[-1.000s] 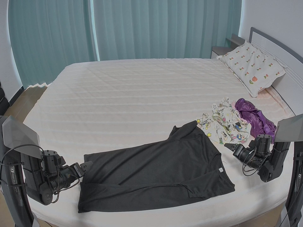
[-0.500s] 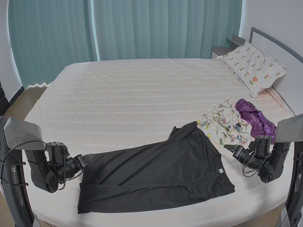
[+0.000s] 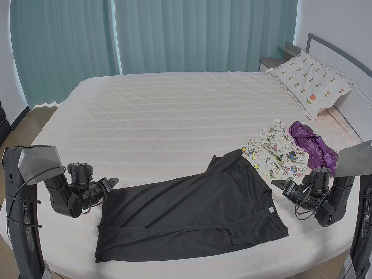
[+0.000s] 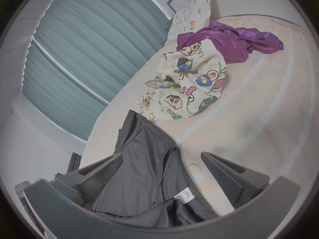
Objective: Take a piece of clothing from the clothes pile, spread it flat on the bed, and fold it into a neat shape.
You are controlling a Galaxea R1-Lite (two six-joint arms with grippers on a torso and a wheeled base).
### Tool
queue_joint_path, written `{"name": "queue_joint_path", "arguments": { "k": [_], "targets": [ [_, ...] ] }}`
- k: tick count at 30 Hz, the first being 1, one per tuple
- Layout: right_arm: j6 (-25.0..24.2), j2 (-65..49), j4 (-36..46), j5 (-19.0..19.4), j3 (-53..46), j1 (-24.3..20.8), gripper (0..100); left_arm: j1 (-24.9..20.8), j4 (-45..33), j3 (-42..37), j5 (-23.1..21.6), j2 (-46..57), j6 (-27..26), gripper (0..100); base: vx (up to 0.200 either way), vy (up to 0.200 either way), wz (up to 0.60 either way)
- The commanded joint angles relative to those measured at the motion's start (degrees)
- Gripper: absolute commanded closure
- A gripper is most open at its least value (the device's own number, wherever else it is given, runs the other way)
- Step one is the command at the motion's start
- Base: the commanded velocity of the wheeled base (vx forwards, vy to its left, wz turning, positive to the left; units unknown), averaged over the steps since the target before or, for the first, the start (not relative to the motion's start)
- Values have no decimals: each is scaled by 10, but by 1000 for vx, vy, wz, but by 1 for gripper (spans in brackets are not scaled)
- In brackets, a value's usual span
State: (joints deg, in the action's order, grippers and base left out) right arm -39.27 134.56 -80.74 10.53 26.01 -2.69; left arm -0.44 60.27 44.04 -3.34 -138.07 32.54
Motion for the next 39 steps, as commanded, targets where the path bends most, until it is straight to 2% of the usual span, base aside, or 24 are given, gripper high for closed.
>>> {"name": "queue_joint_path", "arguments": {
  "k": [1, 10, 11, 20, 29, 32, 34, 39],
  "targets": [
    [0, 4, 0, -1, -3, -8, 0, -2, -2, 11, 0, -23, -2, 0, 0, 0, 0],
    [1, 8, 0, -1, -3, -15, 0, -11, -2, -9, -1, -22, -18, 0, 0, 0, 0],
    [1, 8, 0, -1, -3, -15, 0, -11, -2, -9, -1, -22, -18, 100, 0, 0, 0],
    [1, 5, -1, -2, -1, -16, 0, -4, -1, 17, 1, -35, -16, 100, 0, 0, 0],
    [7, 4, 20, -2, 43, -23, 0, 1, 10, 24, 58, -31, 0, 100, 0, 0, 0],
    [12, 3, 50, -1, 71, -23, 0, 1, 20, 22, 69, -27, 15, 100, 0, 0, 0],
    [19, 3, 129, 4, 149, -28, 0, 2, 35, 17, 78, -18, 37, 100, 0, 0, 0],
    [34, 11, 207, 14, 239, -44, 0, 1, 36, -2, 77, 3, 39, 100, 0, 0, 0]
  ]
}}
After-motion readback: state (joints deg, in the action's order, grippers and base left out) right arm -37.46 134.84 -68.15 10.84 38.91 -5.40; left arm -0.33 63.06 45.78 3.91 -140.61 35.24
